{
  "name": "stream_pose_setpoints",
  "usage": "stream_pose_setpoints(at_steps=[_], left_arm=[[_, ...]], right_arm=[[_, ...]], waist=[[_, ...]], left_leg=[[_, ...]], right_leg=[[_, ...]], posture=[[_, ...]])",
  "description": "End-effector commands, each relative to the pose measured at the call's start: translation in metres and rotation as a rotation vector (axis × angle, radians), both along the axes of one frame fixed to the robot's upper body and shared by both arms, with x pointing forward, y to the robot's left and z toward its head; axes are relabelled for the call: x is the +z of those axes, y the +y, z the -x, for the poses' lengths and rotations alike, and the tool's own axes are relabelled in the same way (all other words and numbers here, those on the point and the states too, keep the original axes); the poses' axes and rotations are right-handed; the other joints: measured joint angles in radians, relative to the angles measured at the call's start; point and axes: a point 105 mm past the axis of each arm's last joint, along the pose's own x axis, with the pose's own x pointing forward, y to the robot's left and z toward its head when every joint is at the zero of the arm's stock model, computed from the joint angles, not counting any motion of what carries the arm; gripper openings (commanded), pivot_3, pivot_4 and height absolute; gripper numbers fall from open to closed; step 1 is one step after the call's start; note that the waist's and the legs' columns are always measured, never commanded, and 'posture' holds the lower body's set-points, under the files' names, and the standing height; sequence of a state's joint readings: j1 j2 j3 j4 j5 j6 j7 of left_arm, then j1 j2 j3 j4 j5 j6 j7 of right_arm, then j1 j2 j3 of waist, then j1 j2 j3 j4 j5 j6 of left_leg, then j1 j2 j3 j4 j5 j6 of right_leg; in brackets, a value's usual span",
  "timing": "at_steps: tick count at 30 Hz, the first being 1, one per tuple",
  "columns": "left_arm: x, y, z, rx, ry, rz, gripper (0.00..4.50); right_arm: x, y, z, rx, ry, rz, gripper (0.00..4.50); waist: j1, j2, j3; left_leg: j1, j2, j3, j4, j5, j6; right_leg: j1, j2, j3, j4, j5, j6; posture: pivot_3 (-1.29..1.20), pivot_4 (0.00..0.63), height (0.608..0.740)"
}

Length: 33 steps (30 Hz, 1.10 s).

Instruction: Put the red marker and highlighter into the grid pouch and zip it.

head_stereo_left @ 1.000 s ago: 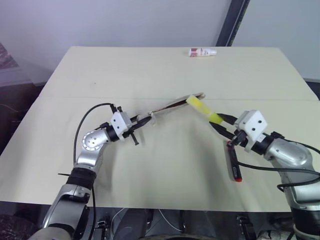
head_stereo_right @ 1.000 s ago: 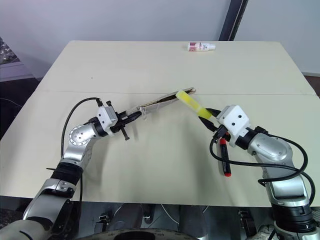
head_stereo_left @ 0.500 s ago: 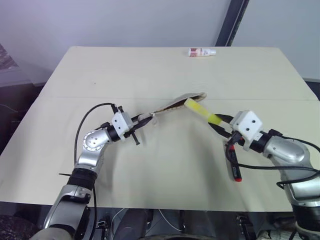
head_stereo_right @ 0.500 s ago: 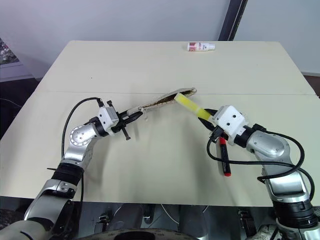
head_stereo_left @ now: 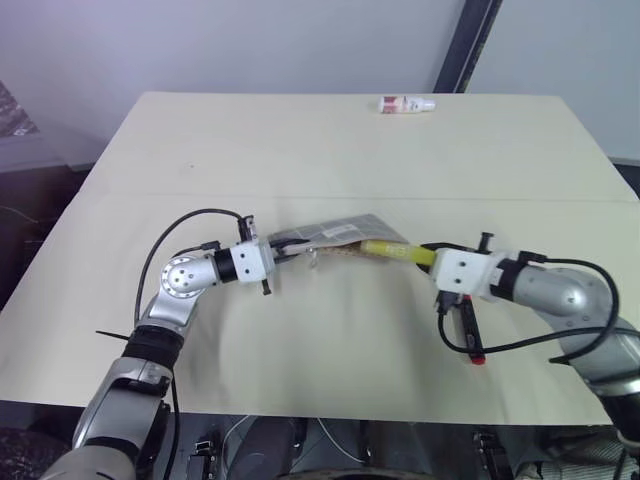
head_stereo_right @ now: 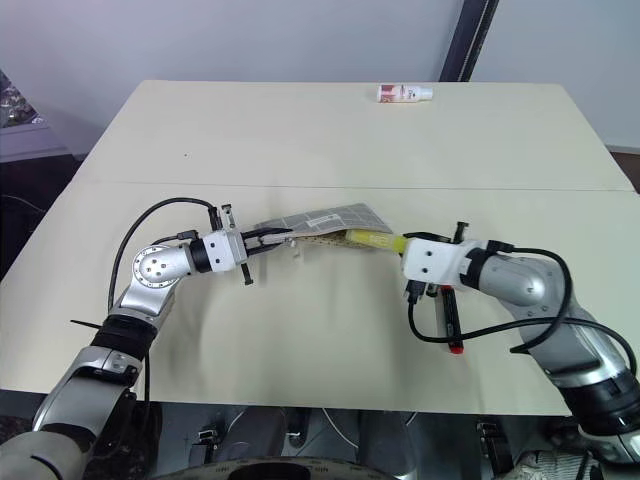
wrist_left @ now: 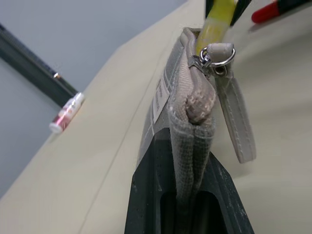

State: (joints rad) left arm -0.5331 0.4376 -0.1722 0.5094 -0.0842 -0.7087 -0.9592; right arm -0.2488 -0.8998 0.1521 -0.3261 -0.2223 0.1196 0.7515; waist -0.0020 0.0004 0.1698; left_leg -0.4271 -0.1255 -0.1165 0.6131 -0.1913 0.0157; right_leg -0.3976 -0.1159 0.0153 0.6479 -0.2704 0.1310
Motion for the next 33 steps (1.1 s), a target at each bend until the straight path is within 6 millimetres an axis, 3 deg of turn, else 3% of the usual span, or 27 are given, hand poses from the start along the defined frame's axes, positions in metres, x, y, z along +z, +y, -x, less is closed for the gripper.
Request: stream_pose_setpoints(at_steps=[1,5,10,14,17,18,20,23,27,30,33], left_arm=[[0.018,0.002,0.000,-0.045,0.001,0.063,0.00],[0.025,0.003,0.000,-0.078,0.051,0.111,0.00],[0.034,0.006,-0.002,-0.085,0.066,0.155,0.00],[0.034,0.013,-0.005,-0.061,0.066,0.147,0.00],[0.028,0.017,-0.007,-0.022,0.066,0.132,0.00],[0.027,0.018,-0.008,-0.012,0.072,0.140,0.00],[0.023,0.018,-0.008,-0.005,0.077,0.138,0.00],[0.020,0.019,-0.007,0.001,0.079,0.134,0.00],[0.022,0.021,-0.009,0.021,0.063,0.164,0.00],[0.023,0.019,-0.012,0.034,0.043,0.174,0.00],[0.020,0.017,-0.012,0.034,0.043,0.175,0.00]], right_arm=[[0.003,0.032,-0.003,0.109,-0.072,-0.006,0.87],[0.012,0.070,-0.006,0.201,-0.148,-0.070,0.87],[0.014,0.090,-0.002,0.292,-0.171,-0.129,0.87],[0.015,0.072,-0.001,0.265,-0.139,-0.162,2.78],[0.031,0.059,0.000,0.208,-0.127,-0.310,4.21],[0.037,0.056,0.004,0.200,-0.099,-0.384,4.44],[0.049,0.047,0.011,0.182,-0.046,-0.518,4.44],[0.050,0.036,0.022,0.123,0.035,-0.610,4.44],[0.018,0.021,0.043,-0.051,0.171,-0.689,4.44],[-0.011,0.002,0.050,-0.284,0.196,-0.726,4.44],[-0.021,-0.020,0.057,-0.478,0.146,-0.763,4.44]], waist=[[-0.004,0.000,0.000],[-0.009,-0.001,0.000],[-0.005,-0.001,0.000],[-0.006,-0.001,0.000],[-0.007,-0.001,0.001],[-0.007,-0.001,0.001],[-0.007,-0.001,0.001],[-0.007,-0.001,0.001],[0.004,-0.001,0.001],[0.013,-0.001,0.001],[0.015,-0.001,0.000]], left_leg=[[0.000,0.001,0.000,0.000,0.001,0.001],[0.000,0.000,0.000,-0.001,0.001,0.001],[0.000,-0.001,-0.001,0.000,0.001,0.001],[0.000,-0.001,-0.001,0.000,0.001,0.001],[0.000,-0.001,-0.001,0.000,0.001,0.001],[0.000,-0.001,-0.001,0.000,0.001,0.001],[0.000,-0.001,-0.001,0.000,0.001,0.001],[0.000,0.000,-0.001,0.000,0.001,0.001],[0.000,0.000,-0.002,-0.001,0.001,0.001],[0.000,0.000,-0.001,-0.001,0.001,0.001],[0.000,0.000,-0.001,0.000,0.000,0.000]], right_leg=[[0.000,0.001,0.000,0.000,0.000,0.000],[0.000,0.002,0.000,0.000,0.000,0.000],[0.000,0.002,0.000,0.000,0.000,0.000],[0.000,0.003,0.000,0.000,0.000,0.000],[0.000,0.003,0.000,0.000,0.000,0.000],[0.000,0.003,0.000,0.000,0.000,0.000],[0.000,0.003,0.000,0.001,0.000,0.000],[0.000,0.002,0.000,0.000,0.000,0.000],[0.000,0.002,0.000,0.000,0.000,0.000],[-0.001,0.001,0.001,0.000,0.000,0.000],[0.000,0.001,0.001,0.000,0.000,-0.001]], posture=[[0.00,0.150,0.740],[0.00,0.150,0.740],[0.00,0.150,0.740],[0.00,0.150,0.740],[0.00,0.150,0.740],[0.00,0.150,0.740],[0.00,0.150,0.740],[0.00,0.150,0.740],[0.00,0.150,0.740],[0.00,0.150,0.740],[0.00,0.150,0.740]])
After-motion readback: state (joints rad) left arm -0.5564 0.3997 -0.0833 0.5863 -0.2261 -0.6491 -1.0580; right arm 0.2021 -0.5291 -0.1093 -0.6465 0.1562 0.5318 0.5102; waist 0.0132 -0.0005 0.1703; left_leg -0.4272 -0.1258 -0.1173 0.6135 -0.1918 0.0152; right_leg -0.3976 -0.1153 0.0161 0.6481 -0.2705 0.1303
